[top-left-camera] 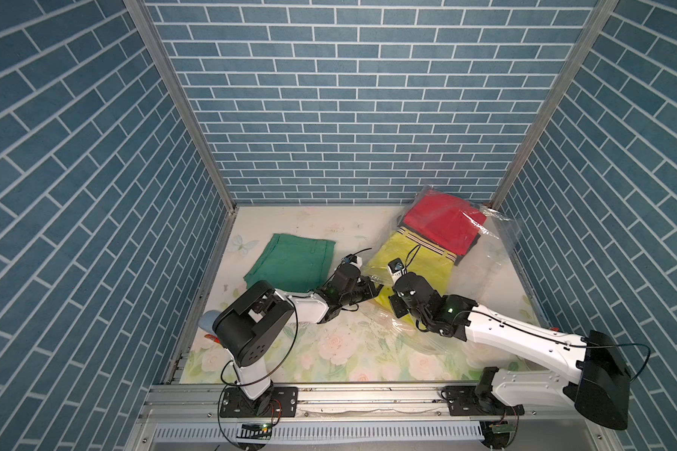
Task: Take the trousers out of the vacuum bag
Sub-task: Take out the trousers from the vacuum bag.
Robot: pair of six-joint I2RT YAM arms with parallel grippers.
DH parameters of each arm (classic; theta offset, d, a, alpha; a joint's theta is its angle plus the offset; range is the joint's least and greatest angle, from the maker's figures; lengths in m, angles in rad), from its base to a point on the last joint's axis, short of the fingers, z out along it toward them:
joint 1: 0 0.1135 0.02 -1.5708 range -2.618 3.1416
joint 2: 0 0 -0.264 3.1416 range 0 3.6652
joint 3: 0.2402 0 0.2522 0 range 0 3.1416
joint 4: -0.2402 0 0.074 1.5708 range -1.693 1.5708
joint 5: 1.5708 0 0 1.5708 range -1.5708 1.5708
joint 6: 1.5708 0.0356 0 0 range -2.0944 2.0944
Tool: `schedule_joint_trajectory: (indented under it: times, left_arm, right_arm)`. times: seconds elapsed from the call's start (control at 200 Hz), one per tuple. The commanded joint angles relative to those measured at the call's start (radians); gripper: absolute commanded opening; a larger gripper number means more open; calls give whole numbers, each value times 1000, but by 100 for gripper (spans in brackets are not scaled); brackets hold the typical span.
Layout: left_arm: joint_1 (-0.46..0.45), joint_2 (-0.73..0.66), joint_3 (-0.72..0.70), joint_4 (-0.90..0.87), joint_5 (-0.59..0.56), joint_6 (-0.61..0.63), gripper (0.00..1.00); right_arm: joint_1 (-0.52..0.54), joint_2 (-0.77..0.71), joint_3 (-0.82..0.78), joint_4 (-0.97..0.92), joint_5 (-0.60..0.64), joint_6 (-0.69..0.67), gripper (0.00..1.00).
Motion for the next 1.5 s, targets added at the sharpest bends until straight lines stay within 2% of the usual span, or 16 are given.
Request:
schedule_joint_trajectory:
  times: [0.0,0.365,0.575,0.68,0.74,0.855,1.115,1.495]
  left_arm:
    - [-6,34,30,53,-1,-2,44]
    - [-6,103,15,212,-45,-58,49]
    - [-7,121,4,286,-59,-90,23]
    - [-6,108,-4,283,-55,-92,5]
    - [-5,94,-9,277,-44,-90,0]
    - [-6,48,-13,228,-8,-77,0]
    - [-6,-99,-11,-35,48,32,0]
    - [-9,-251,-49,-193,130,72,0]
  right_arm:
    - [-3,-22,-8,10,-8,26,7]
    - [-4,-25,-14,21,-17,26,7]
    - [-4,-25,-22,29,-22,28,6]
    - [-4,-27,-30,37,-21,32,6]
    - [-4,-24,-32,42,-16,35,6]
    - [-7,-8,-30,49,3,41,6]
    - [-55,43,6,27,50,44,6]
    - [-110,80,1,52,44,23,6]
